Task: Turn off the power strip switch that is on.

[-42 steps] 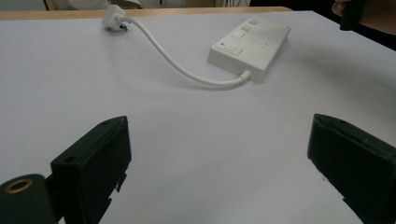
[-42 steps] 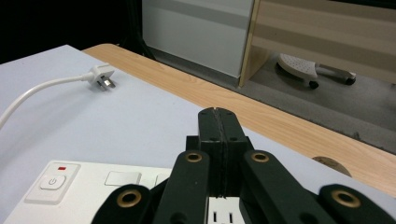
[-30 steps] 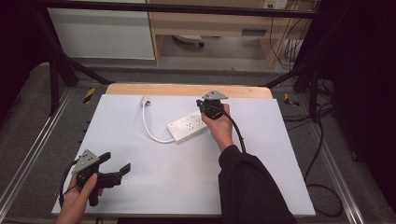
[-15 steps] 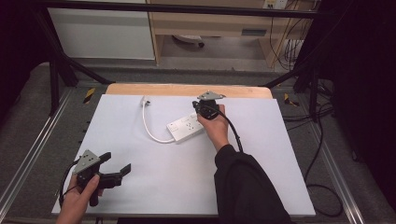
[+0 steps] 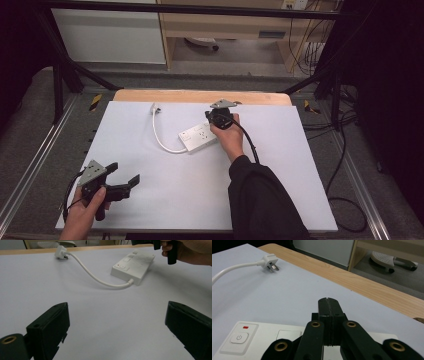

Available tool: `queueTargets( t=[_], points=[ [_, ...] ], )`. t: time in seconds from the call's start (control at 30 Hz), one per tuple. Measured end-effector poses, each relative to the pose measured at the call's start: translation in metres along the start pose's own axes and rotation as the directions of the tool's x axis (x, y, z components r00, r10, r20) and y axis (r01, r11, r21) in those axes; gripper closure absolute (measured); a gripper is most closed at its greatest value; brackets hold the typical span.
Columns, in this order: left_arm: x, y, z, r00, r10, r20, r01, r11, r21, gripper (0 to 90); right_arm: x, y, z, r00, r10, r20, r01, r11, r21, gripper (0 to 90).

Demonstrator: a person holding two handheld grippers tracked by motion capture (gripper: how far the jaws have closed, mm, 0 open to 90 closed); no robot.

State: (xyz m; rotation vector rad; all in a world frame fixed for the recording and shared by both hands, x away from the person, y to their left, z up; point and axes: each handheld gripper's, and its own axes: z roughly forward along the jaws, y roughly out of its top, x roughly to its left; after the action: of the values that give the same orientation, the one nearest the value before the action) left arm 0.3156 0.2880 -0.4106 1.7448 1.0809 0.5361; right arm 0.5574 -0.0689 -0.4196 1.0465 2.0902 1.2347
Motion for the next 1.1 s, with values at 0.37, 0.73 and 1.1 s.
queueTargets(
  t=[0.37,0.73,1.1],
  points=[
    [0.000,0.001,-0.001,1.0000,0.004,0.000,-0.004,1.0000,-0.003,5.6,0.003,-0.004,0.005,0.9999,0.003,-0.012,-0.002,1.000,0.028,90.0],
    [0.000,0.001,-0.001,1.0000,0.007,-0.003,-0.007,1.0000,-0.001,5.7,0.004,-0.009,0.008,0.9997,0.011,-0.022,-0.010,0.999,0.050,90.0],
    [0.000,0.001,-0.001,1.0000,0.007,-0.004,-0.007,1.0000,-0.004,5.7,0.011,-0.011,0.012,0.9990,0.007,-0.044,-0.004,0.998,0.062,90.0]
  ],
)
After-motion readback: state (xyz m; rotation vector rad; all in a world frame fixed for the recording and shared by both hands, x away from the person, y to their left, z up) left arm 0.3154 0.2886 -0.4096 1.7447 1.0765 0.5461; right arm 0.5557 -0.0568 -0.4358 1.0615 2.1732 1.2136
